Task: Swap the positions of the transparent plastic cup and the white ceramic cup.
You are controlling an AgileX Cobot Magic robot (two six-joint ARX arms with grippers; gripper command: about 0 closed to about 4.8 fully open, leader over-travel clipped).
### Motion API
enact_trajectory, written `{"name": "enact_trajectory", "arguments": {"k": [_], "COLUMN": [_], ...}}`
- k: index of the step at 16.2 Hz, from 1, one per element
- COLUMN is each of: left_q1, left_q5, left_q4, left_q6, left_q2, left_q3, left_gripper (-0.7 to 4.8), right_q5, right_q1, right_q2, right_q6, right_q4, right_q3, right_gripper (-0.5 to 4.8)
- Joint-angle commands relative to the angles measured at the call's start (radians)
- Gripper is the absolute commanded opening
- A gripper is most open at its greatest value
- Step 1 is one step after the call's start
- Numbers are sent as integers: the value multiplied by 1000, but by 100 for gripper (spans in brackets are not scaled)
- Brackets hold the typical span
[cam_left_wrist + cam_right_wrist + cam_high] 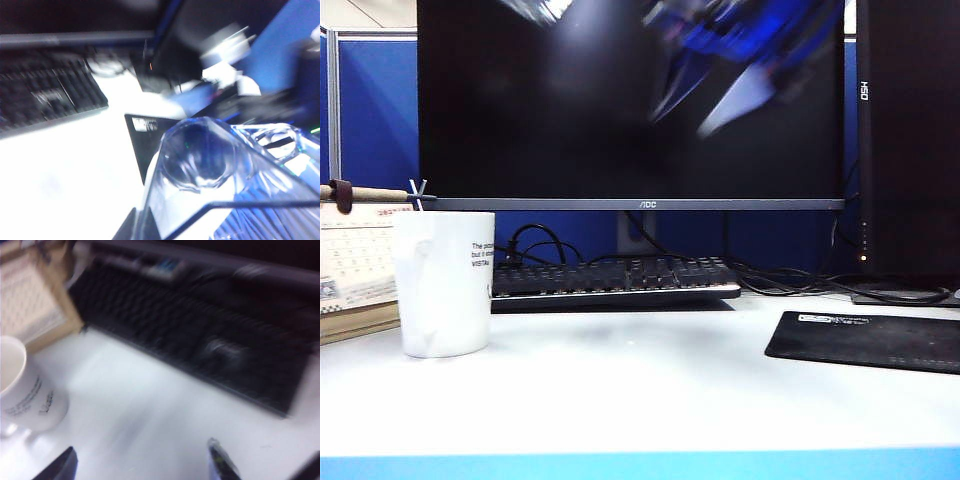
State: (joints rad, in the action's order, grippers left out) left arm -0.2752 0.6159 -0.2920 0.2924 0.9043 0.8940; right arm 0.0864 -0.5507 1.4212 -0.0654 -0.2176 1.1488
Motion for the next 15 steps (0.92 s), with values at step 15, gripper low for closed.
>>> {"name": "enact_trajectory", "arguments": {"k": [15], "left_q1": [-80], "left_q5": [-99], "left_q4": [172], "left_q6": [-72], "left_q2": [283], "left_q3": [45], "left_gripper": [-6], "right_q5": [44], "right_q1": [56], "right_q2": [-647], "right_q6": [12], "right_q4": [-47], "right_q3": [-365], "right_gripper": [323]}}
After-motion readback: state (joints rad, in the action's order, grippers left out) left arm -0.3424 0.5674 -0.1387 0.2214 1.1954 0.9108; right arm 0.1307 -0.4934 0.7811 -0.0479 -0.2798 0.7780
